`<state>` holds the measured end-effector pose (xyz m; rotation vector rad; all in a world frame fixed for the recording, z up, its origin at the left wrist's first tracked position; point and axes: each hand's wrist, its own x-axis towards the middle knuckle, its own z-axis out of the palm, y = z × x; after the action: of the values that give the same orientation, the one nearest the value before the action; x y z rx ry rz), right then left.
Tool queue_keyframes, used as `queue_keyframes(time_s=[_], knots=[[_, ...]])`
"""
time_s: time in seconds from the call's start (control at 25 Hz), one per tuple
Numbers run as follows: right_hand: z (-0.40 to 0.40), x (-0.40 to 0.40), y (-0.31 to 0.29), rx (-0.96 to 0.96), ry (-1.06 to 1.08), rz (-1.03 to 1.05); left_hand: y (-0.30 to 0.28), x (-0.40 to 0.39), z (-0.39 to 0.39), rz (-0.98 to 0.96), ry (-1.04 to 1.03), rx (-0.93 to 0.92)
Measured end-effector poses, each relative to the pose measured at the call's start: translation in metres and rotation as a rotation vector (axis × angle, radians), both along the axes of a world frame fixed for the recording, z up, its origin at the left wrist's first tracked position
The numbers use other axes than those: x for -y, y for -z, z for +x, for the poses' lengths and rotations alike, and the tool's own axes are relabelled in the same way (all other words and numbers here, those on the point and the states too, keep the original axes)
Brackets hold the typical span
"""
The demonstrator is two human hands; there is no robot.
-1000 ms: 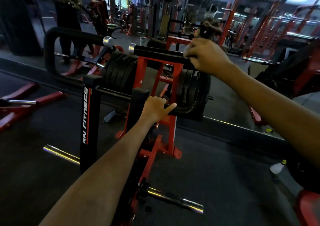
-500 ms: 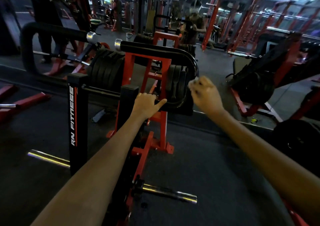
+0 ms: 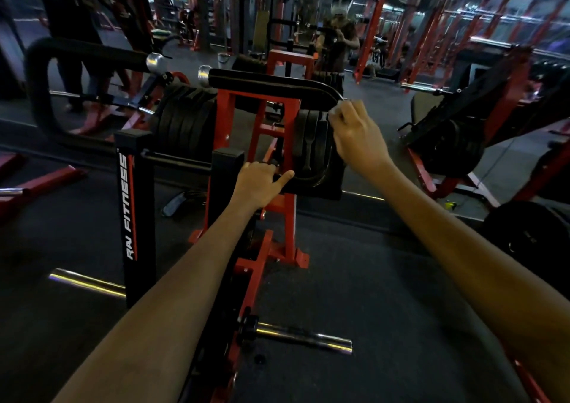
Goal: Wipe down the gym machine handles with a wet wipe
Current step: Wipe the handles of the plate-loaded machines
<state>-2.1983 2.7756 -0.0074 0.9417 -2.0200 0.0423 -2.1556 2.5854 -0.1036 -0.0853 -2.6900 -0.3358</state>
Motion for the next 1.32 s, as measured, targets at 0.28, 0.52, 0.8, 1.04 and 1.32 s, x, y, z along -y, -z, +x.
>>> queue_keyframes(time_s=[0.28, 0.52, 0.8, 1.04, 1.32], knots=[[0.052, 0.005, 0.041, 0.37, 0.129, 0.136, 0.008, 0.001, -0.004, 0.014, -0.014, -0.047], [0.015, 0.013, -0.013, 0.113, 0.142, 0.01, 0.003, 0.002, -0.001, 0.032, 0.003, -0.043], [0.039, 0.012, 0.092, 0.199, 0.036, -0.263, 0.002, 0.001, -0.001, 0.027, -0.006, -0.029], [0.055, 0.018, 0.106, 0.369, -0.071, -0.544, 0.002, 0.001, -0.002, 0.022, 0.004, -0.025], [0.047, 0.008, 0.125, 0.327, -0.097, -0.577, 0.006, 0.0, -0.004, 0.02, -0.016, -0.042]])
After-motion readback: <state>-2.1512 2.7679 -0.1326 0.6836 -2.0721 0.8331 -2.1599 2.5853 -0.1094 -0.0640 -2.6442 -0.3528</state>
